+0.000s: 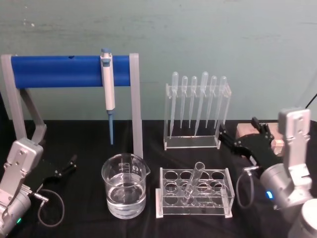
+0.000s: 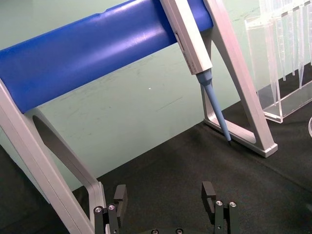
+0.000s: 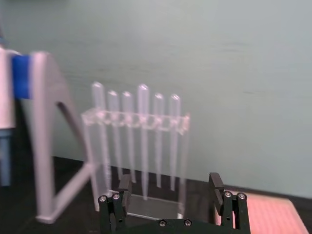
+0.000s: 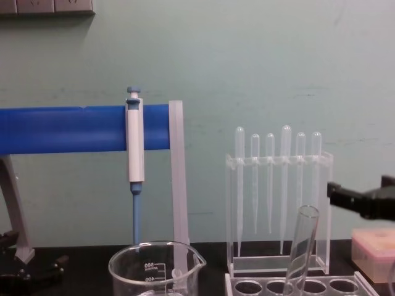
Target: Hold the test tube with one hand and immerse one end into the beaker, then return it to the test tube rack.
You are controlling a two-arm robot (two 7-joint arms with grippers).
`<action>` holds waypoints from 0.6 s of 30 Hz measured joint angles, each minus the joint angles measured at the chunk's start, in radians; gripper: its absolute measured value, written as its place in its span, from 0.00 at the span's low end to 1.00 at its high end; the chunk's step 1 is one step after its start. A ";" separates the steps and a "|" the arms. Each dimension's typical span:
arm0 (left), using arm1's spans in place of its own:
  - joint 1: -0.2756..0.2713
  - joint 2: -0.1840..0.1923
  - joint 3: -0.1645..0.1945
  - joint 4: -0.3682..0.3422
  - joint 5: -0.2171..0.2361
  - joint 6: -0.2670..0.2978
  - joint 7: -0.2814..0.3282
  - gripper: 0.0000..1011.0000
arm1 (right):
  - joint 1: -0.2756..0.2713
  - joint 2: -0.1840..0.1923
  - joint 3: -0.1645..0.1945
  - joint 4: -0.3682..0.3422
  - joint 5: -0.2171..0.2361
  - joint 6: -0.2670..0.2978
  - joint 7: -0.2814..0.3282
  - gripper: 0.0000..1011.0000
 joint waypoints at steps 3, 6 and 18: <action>0.000 0.000 0.000 0.000 0.000 0.000 0.000 0.99 | 0.008 -0.042 -0.008 0.040 -0.046 0.000 -0.061 0.99; 0.000 0.000 0.000 0.000 0.000 0.000 0.000 0.99 | 0.013 -0.070 -0.015 0.069 -0.076 0.001 -0.095 0.99; 0.000 0.000 0.000 0.000 0.000 0.000 0.000 0.99 | 0.016 -0.096 -0.017 0.094 -0.114 -0.005 -0.114 0.99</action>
